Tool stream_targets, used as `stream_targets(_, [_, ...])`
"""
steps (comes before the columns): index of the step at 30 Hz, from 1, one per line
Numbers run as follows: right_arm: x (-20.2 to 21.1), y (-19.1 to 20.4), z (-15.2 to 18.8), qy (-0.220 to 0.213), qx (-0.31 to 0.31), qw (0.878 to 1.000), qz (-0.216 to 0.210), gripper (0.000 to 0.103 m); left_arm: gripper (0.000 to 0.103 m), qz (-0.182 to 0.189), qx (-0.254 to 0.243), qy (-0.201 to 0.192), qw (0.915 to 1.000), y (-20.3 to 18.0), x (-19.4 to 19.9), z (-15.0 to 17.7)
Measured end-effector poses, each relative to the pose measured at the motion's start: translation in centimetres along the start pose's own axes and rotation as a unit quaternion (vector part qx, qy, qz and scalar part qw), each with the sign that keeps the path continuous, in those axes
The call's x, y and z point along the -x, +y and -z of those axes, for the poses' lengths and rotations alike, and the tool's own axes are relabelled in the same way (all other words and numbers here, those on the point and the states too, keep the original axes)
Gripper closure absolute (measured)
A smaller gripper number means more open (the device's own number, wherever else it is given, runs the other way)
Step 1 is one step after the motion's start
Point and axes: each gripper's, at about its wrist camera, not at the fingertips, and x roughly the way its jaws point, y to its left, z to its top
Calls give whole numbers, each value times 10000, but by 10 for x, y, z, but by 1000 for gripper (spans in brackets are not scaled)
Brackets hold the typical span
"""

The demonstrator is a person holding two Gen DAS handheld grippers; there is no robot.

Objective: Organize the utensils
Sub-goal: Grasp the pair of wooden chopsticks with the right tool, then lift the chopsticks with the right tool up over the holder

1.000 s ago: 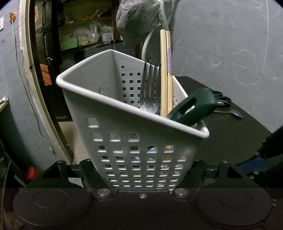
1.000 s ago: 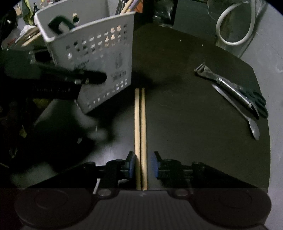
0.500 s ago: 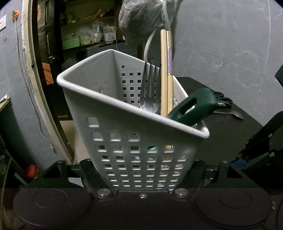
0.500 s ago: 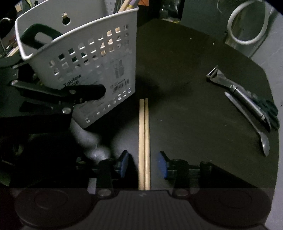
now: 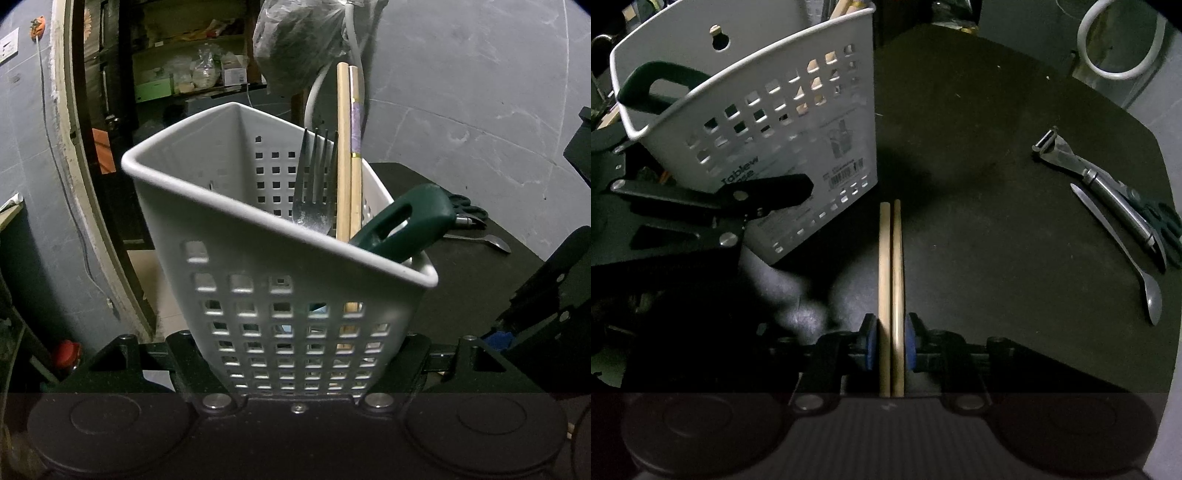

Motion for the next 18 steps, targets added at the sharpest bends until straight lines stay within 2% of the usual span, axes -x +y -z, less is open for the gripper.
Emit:
stream_targets(4, [-1,0,-1,-29,79,10000,-25,90,27,9,33,3,10000,0,0,0])
stream_targets(7, [0,-15,-2,-32,-166,9996,-244,90,27,14,58,2,10000,1,1,0])
stream_targets(10, [6,-30,1,-221,-523,9974,-454,90,27,9,57,1,10000,2,2,1])
stream_targets(18, [29,-59,29,-1284,-1420,9775,-884,89,27,2,20,4,10000,2,1,0])
